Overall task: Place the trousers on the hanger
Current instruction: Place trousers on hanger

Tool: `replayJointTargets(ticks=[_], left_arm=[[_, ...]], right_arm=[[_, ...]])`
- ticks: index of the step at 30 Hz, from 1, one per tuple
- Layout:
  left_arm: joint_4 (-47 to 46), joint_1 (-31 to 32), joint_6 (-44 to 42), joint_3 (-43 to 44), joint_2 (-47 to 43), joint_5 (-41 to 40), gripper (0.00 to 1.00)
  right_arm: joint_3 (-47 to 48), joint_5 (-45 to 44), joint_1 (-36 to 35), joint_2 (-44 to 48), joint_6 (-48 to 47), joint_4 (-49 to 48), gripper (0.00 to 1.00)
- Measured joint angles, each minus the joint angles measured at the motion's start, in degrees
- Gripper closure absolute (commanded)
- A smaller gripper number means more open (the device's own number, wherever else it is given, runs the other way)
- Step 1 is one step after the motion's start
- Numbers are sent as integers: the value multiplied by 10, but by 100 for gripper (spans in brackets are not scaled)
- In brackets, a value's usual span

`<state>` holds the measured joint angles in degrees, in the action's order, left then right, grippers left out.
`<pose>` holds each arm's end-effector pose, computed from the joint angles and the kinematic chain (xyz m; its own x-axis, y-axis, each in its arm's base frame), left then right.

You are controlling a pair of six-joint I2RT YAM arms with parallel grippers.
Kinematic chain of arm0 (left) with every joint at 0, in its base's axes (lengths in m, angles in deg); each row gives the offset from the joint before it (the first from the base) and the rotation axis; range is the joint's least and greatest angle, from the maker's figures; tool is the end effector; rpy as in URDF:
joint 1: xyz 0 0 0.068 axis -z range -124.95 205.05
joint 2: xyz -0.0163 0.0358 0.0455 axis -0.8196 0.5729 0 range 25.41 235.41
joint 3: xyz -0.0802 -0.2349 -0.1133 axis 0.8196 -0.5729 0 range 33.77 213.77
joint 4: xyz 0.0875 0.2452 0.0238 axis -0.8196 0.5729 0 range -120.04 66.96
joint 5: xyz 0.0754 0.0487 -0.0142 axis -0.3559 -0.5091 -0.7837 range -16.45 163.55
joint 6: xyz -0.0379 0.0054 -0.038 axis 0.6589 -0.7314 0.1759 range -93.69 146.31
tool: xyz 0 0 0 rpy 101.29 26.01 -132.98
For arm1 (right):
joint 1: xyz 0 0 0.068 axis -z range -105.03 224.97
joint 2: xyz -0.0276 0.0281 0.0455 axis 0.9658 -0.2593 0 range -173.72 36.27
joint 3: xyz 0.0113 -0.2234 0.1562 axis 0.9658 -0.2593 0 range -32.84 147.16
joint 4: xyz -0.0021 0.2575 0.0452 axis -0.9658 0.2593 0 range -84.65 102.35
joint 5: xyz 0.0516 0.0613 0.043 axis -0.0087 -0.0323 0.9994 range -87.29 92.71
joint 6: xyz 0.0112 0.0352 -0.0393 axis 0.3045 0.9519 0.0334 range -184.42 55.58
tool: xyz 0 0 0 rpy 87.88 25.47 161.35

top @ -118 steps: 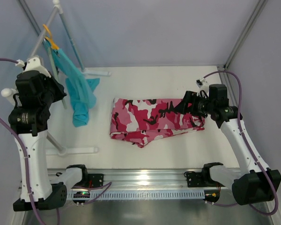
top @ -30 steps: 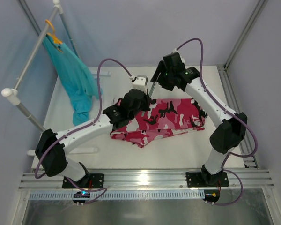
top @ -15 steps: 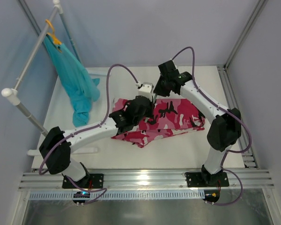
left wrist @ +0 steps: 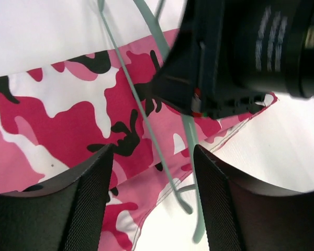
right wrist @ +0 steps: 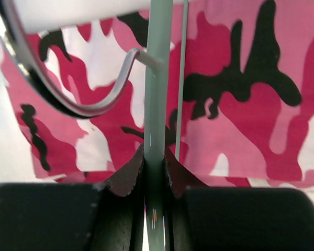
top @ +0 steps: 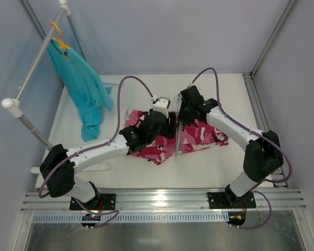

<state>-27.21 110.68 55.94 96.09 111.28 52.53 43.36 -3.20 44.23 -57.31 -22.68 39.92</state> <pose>0.2055 -0.2781 0.2864 -0.5093 -0.0729 -0.8575 0.3881 0.8699 -0.3045 0.3076 0.1786 0.2749 -0.8072 0.2904 -0.5138 0.1120 0.9301 0.3498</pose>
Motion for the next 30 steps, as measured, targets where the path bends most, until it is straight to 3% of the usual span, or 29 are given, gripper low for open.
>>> replayJointTargets(ticks=[5, 13, 21, 30], left_arm=[[50, -25, 4, 0, -61, 27, 32], [129, -177, 59, -44, -67, 135, 23], [239, -222, 81, -61, -46, 150, 19], [275, -306, 95, -100, -40, 149, 17]], right_arm=[[-129, 1, -3, 85, -42, -59, 96], [-273, 3, -3, 152, -77, -155, 96], [-292, 1, -3, 152, -101, -189, 96], [-299, 0, -4, 152, -115, -201, 96]])
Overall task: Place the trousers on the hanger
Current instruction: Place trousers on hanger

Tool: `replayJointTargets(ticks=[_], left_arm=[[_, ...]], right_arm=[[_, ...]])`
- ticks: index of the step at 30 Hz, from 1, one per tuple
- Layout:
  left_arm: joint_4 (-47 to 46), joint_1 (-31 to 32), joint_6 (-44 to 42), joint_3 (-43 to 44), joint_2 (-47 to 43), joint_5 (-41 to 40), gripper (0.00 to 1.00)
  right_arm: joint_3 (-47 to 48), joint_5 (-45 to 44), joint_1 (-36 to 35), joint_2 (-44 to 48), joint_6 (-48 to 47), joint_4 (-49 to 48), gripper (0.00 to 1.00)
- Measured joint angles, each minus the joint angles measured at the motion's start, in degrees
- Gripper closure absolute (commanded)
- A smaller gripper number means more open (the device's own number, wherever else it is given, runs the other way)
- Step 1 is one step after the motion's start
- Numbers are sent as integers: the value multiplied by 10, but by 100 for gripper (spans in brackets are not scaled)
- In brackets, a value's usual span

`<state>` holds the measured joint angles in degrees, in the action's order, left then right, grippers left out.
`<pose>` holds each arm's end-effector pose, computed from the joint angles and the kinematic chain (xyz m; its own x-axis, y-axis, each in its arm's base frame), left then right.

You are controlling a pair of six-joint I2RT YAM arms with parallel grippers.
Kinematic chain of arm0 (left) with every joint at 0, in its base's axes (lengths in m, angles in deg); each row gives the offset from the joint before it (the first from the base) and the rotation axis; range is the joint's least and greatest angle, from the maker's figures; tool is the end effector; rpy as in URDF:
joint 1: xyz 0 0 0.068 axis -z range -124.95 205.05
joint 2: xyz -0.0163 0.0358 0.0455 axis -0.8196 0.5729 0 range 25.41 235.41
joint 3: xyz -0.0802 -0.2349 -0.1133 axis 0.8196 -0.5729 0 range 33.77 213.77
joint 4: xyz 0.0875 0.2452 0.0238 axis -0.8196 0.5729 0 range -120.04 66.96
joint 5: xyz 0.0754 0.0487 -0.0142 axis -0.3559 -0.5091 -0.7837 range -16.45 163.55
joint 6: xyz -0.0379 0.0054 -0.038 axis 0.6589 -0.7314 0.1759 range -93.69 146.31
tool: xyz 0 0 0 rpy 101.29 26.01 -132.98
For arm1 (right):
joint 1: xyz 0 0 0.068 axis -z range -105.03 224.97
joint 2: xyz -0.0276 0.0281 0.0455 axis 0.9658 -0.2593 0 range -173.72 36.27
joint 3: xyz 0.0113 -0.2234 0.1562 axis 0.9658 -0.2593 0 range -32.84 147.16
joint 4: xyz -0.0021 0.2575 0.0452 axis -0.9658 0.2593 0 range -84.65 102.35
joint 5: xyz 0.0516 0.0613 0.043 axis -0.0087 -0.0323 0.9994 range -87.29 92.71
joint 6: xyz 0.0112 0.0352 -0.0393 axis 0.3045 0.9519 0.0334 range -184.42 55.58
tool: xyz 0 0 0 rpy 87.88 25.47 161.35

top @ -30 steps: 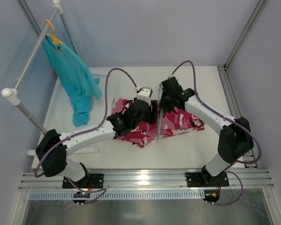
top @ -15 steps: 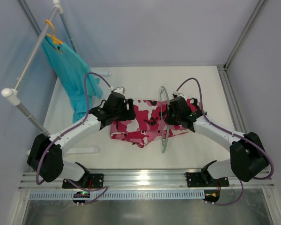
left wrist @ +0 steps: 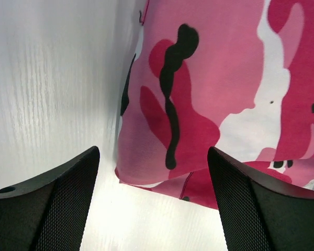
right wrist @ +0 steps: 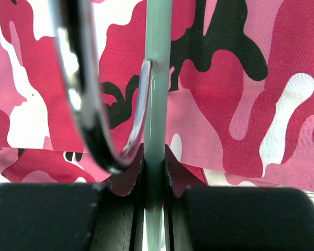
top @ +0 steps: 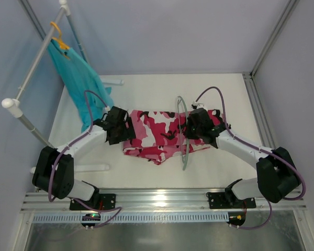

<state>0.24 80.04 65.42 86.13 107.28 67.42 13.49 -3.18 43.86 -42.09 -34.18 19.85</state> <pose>0.2557 -0.1151 0.2120 -0.8421 -0.2995 -0.4486 -0.2059 0.9472 -0.2459 0.2430 0.1423 0.2136 -0.7653 0.1234 -0.6318 -0.0788 0.9561 0.2822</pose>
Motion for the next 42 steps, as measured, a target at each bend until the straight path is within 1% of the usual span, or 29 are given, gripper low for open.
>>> replayJointTargets(ticks=[1, 2, 4, 5, 8, 9, 11, 13, 15, 16, 17, 19, 20, 23, 29, 33, 34, 36, 38, 40, 42], left_arm=[[0, -3, 1, -6, 1, 4, 19], [-2, -7, 5, -13, 3, 12, 29], [-9, -18, 13, -30, 10, 28, 38], [-10, -24, 15, -36, 16, 32, 40], [-8, -42, 21, -52, 31, 42, 40], [-6, -44, 23, -52, 32, 44, 36], [4, -45, 22, -47, 28, 45, 34], [24, -43, 19, -33, 16, 45, 33], [46, -39, 14, -8, -5, 45, 36], [46, -35, 11, 6, -21, 50, 41], [40, -32, 10, 14, -34, 59, 59], [22, -28, 13, 18, -56, 79, 73], [10, -26, 13, 16, -62, 91, 84], [-17, -25, 17, -5, -42, 105, 99], [-23, -37, 30, -56, 52, 107, 100], [-21, -40, 39, -53, 60, 107, 99], [-19, -40, 40, -50, 61, 106, 99], [-17, -40, 39, -43, 60, 101, 94], [-13, -42, 37, -30, 59, 96, 93], [-2, -43, 34, 0, 58, 88, 95], [7, -44, 26, 44, 59, 82, 99]], right_arm=[[-2, 0, 0, 0, 0, -2, 96], [-3, 0, 0, 0, 0, -5, 96], [-4, -1, 0, 0, -2, -8, 96], [-4, -1, 0, 0, -2, -8, 96], [-6, -2, 0, 0, -4, -12, 96], [-7, -2, 0, 0, -4, -13, 96], [-8, -3, 0, 0, -5, -16, 96], [-10, -3, 0, 0, -5, -19, 96], [-10, -3, 0, 0, -6, -20, 96], [-10, -3, 0, 1, -6, -21, 96], [-11, -3, 0, 1, -6, -21, 96], [-11, -4, 0, 2, -6, -21, 96], [-12, -4, 0, 2, -6, -21, 96], [-12, -4, 0, 2, -7, -23, 96], [-14, -3, 5, 2, -11, -25, 96], [-22, -4, 12, 5, -15, -29, 96], [-24, -4, 15, 6, -16, -29, 96], [-26, -5, 18, 6, -17, -29, 96], [-27, -5, 19, 7, -17, -29, 96], [-28, -4, 19, 9, -17, -30, 96], [-29, -3, 20, 9, -17, -31, 96]])
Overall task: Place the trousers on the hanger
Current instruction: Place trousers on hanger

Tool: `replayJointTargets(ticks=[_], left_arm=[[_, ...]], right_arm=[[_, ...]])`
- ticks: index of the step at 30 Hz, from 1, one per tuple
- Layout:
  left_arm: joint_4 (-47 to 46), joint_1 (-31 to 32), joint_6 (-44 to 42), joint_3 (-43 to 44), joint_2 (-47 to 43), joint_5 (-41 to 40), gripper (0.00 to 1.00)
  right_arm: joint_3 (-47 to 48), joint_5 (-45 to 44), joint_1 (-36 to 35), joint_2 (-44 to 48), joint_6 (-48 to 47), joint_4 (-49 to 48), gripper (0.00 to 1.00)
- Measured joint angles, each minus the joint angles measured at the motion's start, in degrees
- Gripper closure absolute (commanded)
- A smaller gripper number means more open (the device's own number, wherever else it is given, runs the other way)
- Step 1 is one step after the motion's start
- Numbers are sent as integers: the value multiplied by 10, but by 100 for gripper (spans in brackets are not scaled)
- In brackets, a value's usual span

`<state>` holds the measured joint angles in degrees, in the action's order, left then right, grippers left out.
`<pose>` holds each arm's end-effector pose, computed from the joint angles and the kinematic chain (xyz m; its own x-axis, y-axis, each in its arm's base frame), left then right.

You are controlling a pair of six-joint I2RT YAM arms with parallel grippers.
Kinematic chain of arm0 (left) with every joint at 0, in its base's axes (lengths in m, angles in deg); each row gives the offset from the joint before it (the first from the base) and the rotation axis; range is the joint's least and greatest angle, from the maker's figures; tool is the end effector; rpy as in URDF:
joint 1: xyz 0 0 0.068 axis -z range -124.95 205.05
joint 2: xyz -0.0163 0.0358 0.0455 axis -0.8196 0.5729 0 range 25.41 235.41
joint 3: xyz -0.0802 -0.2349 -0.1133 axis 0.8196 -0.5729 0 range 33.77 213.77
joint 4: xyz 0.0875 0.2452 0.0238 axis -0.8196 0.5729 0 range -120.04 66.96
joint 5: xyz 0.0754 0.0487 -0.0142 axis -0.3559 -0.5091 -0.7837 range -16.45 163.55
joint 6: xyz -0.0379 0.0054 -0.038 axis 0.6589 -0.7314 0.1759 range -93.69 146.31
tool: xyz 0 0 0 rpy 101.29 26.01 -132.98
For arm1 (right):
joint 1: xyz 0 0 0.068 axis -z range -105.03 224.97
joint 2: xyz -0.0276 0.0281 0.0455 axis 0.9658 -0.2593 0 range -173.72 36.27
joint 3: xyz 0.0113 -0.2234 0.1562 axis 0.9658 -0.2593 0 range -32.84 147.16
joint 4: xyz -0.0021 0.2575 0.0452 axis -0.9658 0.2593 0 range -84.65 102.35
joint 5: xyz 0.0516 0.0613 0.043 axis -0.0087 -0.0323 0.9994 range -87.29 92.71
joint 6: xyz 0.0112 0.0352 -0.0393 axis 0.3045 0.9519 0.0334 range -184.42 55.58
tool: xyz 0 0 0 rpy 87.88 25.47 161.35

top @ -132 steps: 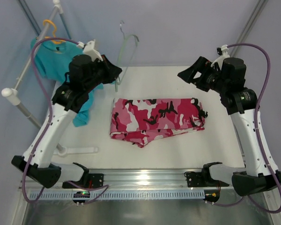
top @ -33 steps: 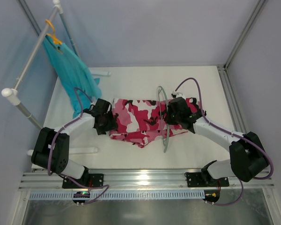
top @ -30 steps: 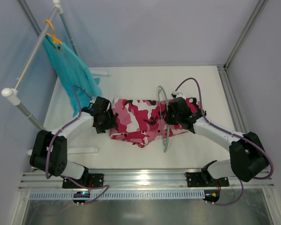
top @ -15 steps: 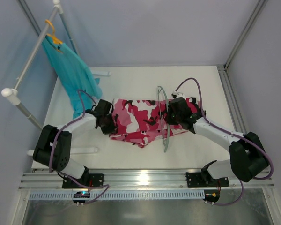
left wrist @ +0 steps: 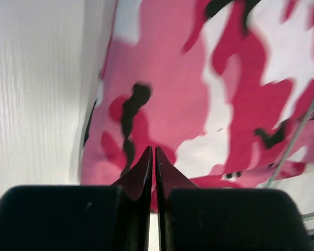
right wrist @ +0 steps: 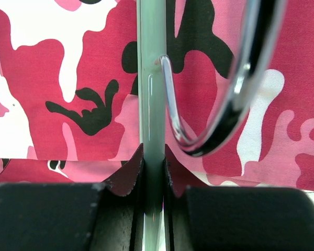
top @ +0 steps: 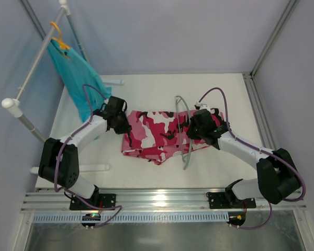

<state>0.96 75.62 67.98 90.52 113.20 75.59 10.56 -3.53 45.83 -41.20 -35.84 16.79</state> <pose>0.2823 -0.1074 0.2057 -0.8616 -0.3863 -0.3292 -0.2758 0.9008 -0.3353 0.2429 0.1310 0.2056 -0.7470 0.1281 -0.6524 -0.0685 0.9612 0.2672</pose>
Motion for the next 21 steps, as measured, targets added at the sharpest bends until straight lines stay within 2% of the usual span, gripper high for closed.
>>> replayJointTargets(ticks=[6, 12, 15, 18, 20, 21], left_arm=[[-13, -7, -29, 142, 68, -35, 100], [-3, -28, -39, 234, 212, -67, 100], [10, -37, -44, 258, 263, -79, 100], [23, -44, -45, 259, 269, -78, 100], [31, -47, -48, 259, 263, -78, 92], [37, -48, -52, 259, 258, -74, 77]], right_arm=[[-3, 4, 0, 0, 0, -7, 96], [-4, 6, 0, 0, 0, -10, 96], [-4, 8, 0, -1, 0, -12, 96], [-4, 14, 0, -5, 0, -15, 96], [-4, 17, 0, -7, 0, -16, 96], [-3, 18, 0, -7, 0, -16, 96]])
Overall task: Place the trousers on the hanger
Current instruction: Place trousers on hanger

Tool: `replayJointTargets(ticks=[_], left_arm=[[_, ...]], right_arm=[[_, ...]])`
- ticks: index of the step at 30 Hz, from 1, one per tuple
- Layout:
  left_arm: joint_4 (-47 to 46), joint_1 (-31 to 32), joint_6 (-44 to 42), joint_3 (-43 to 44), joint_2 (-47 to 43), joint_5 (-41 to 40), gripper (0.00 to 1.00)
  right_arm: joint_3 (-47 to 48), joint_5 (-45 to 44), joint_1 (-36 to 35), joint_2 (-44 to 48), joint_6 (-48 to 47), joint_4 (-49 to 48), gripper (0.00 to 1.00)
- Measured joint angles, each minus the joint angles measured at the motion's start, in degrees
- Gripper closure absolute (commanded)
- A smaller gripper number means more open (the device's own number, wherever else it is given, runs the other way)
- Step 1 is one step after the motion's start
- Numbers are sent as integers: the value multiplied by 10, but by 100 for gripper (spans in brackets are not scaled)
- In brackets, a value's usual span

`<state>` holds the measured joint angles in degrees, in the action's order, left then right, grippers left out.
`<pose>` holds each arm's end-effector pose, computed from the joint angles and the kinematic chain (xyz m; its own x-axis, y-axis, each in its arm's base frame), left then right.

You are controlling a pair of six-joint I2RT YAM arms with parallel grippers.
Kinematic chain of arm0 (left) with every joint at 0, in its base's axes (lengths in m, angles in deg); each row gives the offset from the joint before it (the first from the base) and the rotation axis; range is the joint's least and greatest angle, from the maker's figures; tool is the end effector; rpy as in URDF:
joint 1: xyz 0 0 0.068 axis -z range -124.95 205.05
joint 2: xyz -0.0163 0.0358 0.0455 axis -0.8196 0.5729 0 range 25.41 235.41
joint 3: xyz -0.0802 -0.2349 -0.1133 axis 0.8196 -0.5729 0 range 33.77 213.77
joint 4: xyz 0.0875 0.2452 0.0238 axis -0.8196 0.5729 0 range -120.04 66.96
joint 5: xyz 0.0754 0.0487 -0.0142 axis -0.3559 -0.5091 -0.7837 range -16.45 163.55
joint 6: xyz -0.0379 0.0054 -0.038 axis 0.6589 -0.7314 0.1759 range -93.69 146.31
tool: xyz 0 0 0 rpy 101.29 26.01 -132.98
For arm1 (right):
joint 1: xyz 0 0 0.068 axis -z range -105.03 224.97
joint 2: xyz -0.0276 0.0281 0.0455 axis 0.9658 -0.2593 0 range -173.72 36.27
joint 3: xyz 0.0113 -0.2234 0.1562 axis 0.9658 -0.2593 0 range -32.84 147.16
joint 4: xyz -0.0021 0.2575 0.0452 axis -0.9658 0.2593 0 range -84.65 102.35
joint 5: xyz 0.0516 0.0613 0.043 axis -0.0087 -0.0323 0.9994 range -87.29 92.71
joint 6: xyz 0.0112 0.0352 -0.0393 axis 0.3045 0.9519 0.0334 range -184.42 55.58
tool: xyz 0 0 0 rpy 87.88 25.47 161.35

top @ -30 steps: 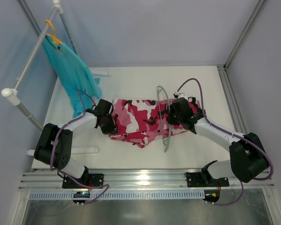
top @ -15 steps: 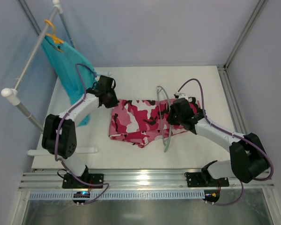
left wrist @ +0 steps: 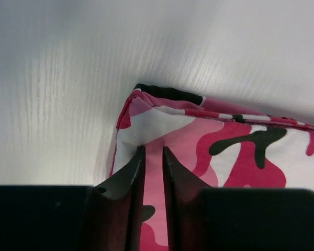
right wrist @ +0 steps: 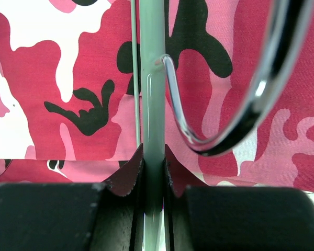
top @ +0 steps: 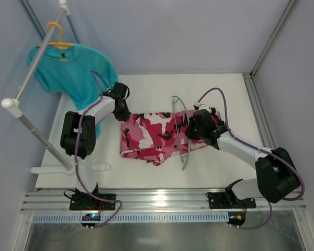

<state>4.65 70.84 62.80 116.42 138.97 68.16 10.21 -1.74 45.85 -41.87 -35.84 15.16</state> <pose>0.3971 -0.1089 0.1816 -0.8435 -0.3768 -0.3829 -0.3333 0.9261 -0.1770 0.2445 0.1330 0.2028 -0.7507 0.1278 -0.6482 -0.0889 0.9526 0.2908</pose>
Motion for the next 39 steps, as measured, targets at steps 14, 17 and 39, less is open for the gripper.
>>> replayJointTargets(ticks=[14, 17, 39], left_arm=[[15, -2, -14, -221, -297, 20, 20], [7, -3, -8, -276, -296, 32, 18], [-109, -54, 45, -371, -257, 166, 72]], right_arm=[[8, 12, 1, -7, 0, 2, 96], [20, 29, 1, -7, 0, 12, 96], [-66, 85, 1, 9, 61, -102, 96]])
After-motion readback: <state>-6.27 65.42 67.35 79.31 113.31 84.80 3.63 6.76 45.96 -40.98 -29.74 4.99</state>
